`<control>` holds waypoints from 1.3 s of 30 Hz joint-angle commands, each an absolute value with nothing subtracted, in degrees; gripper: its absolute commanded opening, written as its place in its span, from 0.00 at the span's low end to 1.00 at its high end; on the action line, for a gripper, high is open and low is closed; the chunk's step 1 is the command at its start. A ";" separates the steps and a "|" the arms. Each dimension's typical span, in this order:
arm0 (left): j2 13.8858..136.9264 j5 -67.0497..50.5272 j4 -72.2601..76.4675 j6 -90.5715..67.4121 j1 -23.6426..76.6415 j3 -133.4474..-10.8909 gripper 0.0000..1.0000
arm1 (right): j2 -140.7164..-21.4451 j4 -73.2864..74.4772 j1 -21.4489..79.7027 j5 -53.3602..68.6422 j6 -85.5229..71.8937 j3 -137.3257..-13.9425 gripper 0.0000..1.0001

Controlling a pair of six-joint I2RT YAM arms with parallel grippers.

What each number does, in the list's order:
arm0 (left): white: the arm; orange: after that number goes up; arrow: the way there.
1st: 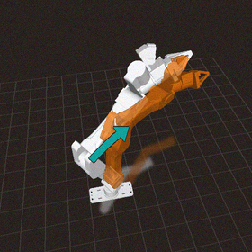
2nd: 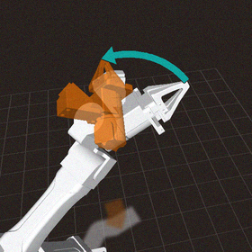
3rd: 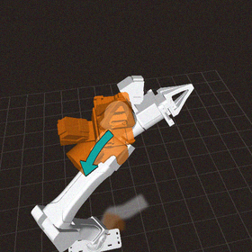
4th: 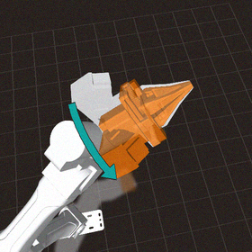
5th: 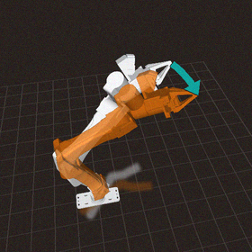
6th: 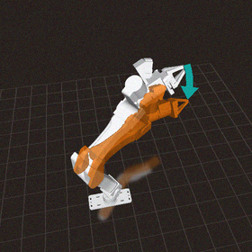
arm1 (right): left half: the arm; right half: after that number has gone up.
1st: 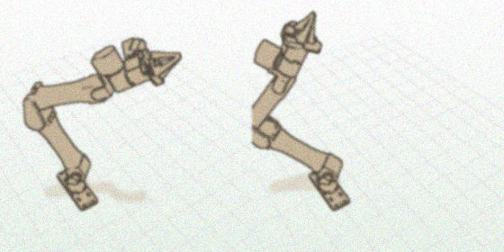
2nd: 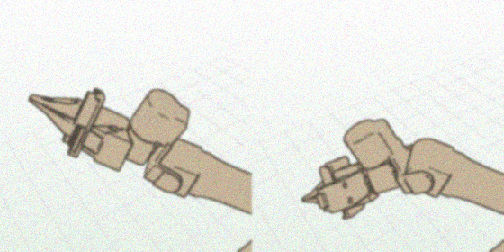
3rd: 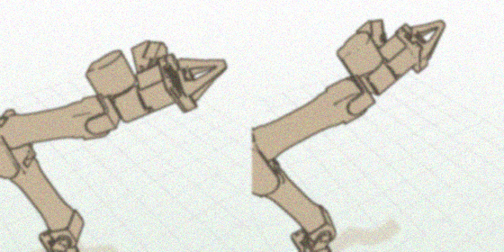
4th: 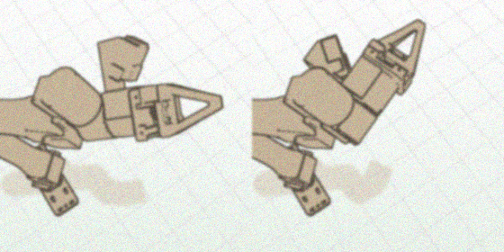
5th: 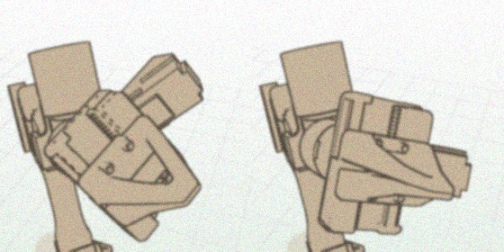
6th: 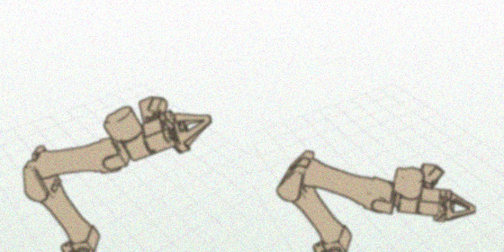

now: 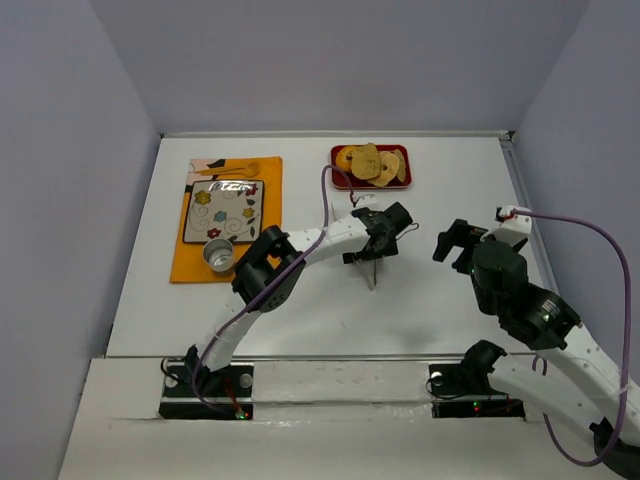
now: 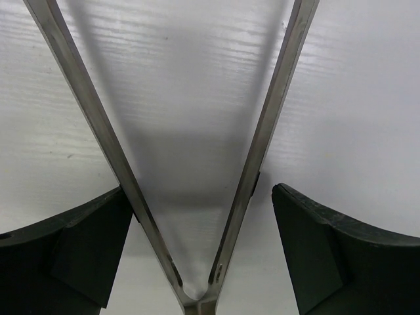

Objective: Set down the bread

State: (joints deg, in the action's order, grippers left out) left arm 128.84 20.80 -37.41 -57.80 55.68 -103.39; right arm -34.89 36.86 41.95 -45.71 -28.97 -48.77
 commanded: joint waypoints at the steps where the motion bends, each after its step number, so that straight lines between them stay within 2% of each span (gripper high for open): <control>1: 131.48 22.32 -36.65 -55.63 53.88 -104.77 0.99 | -32.88 34.54 41.66 -47.11 -29.44 -49.48 1.00; 18: 134.56 21.62 -33.40 -47.73 52.38 -104.68 0.99 | -30.85 33.58 41.66 -48.16 -29.09 -48.87 1.00; 21: 134.03 22.41 -33.40 -47.11 52.56 -103.80 0.92 | -30.67 33.49 41.66 -48.34 -28.92 -48.96 1.00; 23: 133.33 22.94 -33.22 -46.06 52.65 -103.10 0.78 | -30.41 33.49 41.66 -48.43 -28.92 -48.87 1.00; 24: 133.07 23.46 -32.79 -45.36 52.91 -102.92 0.68 | -30.15 33.40 41.66 -48.34 -28.92 -48.78 1.00; 26: 132.54 24.25 -32.78 -44.56 53.17 -103.01 0.59 | -29.71 33.22 41.66 -48.34 -28.92 -48.78 1.00; 33: 125.70 25.58 -31.99 -42.02 53.79 -100.73 0.53 | -28.13 32.78 41.66 -48.51 -28.30 -48.52 1.00; 39: 110.95 27.16 -30.85 -37.10 53.79 -95.99 0.50 | -26.81 32.34 41.66 -48.78 -28.13 -48.16 1.00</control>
State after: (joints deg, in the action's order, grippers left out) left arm 124.33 24.86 -31.40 -41.21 53.52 -97.32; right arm -27.68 35.51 41.95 -46.74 -28.49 -48.58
